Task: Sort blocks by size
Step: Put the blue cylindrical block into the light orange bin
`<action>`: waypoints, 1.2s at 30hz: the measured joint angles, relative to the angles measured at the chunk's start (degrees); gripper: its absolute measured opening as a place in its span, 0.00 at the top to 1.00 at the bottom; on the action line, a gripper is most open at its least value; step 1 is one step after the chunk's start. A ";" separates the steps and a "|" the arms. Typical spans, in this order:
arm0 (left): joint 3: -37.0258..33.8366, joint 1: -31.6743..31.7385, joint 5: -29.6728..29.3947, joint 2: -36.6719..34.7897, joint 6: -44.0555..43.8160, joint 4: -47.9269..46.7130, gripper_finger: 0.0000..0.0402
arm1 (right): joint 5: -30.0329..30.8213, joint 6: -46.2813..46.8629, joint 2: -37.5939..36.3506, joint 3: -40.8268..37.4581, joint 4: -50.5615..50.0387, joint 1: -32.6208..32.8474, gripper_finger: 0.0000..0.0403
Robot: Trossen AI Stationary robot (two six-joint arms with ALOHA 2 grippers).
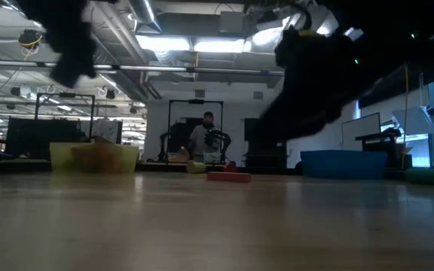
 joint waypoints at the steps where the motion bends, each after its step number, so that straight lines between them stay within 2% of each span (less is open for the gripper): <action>1: 0.00 -1.54 -0.09 0.06 -2.28 -1.25 0.71 | 0.00 -1.26 0.00 0.02 1.65 0.00 0.28; 9: 0.00 -13.42 1.77 0.08 -19.40 -4.41 0.71 | -0.01 -6.65 0.00 0.12 9.34 0.00 0.28; 16: 0.00 -21.81 2.14 2.34 -27.57 -4.20 0.70 | -0.01 -8.97 0.00 0.15 11.00 -0.02 0.28; 25: -0.02 -29.75 6.41 7.13 -29.40 -4.29 0.70 | 0.01 -10.34 0.00 0.15 11.05 -0.02 0.28; 36: -0.04 -31.64 6.48 9.96 -29.62 -4.74 0.69 | -0.01 -10.34 0.00 0.15 11.07 -0.11 0.28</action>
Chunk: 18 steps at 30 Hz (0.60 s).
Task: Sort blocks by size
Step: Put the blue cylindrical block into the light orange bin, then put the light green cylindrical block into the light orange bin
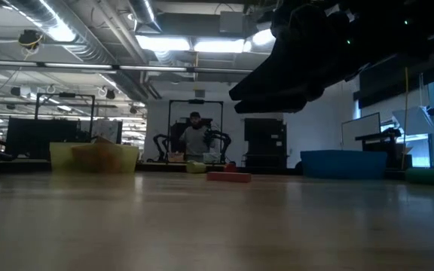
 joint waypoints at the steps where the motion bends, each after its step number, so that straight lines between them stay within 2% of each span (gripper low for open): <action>1: 0.00 0.02 -0.04 0.00 -0.07 -0.08 0.69 | 0.01 0.00 0.00 0.00 -0.02 0.00 0.28; 4: 0.00 0.04 -0.03 0.00 -0.95 -0.10 0.67 | 0.00 0.00 0.00 0.00 -0.02 0.00 0.28; 12: 0.00 0.10 1.69 -0.16 -1.24 -0.20 0.52 | 0.01 -0.01 0.00 0.00 -0.03 0.00 0.28; 18: 0.00 1.53 3.20 -4.36 -1.65 -1.39 0.49 | 0.00 0.00 0.00 0.00 -0.04 0.00 0.28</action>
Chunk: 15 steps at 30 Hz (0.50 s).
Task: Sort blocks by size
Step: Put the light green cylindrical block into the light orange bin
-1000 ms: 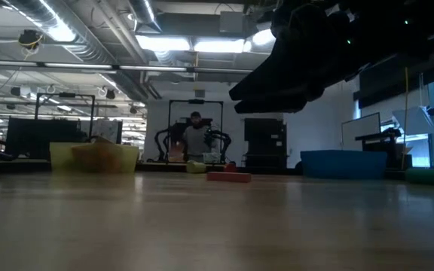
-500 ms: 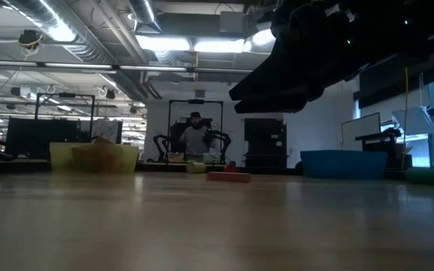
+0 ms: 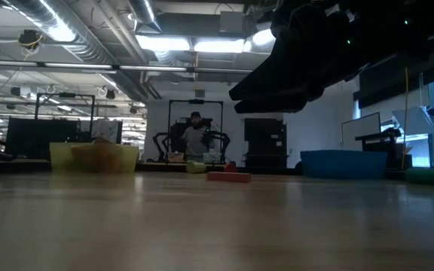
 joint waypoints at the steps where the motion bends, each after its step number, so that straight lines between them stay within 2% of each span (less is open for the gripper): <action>1: 0.00 0.39 -0.32 -1.13 0.19 -0.01 0.49 | 0.00 -0.01 0.00 0.00 0.02 0.00 0.28; 8: 0.00 4.20 -10.41 -7.42 3.41 0.11 0.50 | 0.00 -0.07 0.00 0.00 -0.03 0.00 0.28; 15: 0.04 11.43 -21.24 -9.43 10.03 0.14 0.50 | 0.54 -1.44 0.00 0.00 -0.07 0.00 0.28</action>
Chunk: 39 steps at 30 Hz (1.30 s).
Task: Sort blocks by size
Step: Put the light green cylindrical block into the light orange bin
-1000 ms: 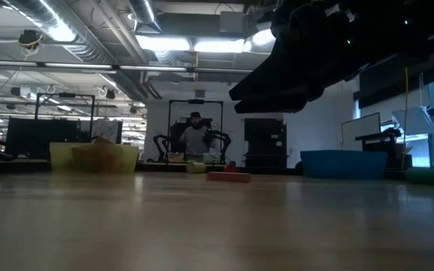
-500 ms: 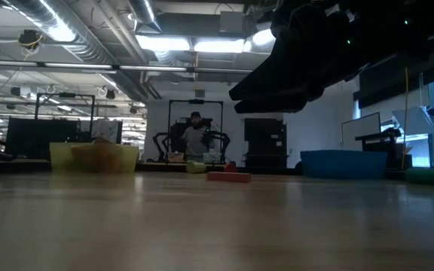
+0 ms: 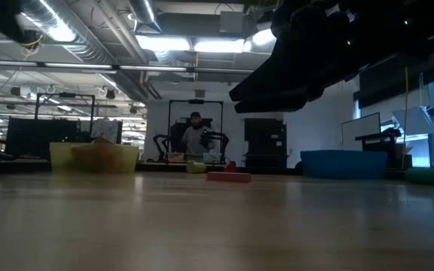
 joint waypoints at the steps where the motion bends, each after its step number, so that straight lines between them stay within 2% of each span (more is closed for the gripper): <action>1: -0.01 1.35 -0.80 0.00 1.14 0.00 0.50 | 0.01 -0.03 0.00 0.00 0.00 0.00 0.28; 7: -0.02 10.01 -2.66 0.00 10.21 2.21 0.51 | 0.03 -0.04 0.00 0.00 -0.11 0.00 0.28; 13: -0.02 19.19 -2.90 0.07 24.82 11.03 0.51 | 0.14 -0.12 -1.66 0.00 -1.36 0.00 0.28; 23: 0.00 36.55 -2.92 1.20 38.66 19.82 0.51 | 8.15 3.60 -8.46 0.00 -16.43 0.11 0.28; 30: -0.01 48.15 -0.97 7.65 45.56 28.22 0.51 | 15.61 10.78 -8.46 -0.02 -27.68 0.11 0.28; 39: -0.02 60.91 7.17 19.58 50.41 41.57 0.51 | 16.49 13.66 -8.46 -0.07 -30.91 0.11 0.28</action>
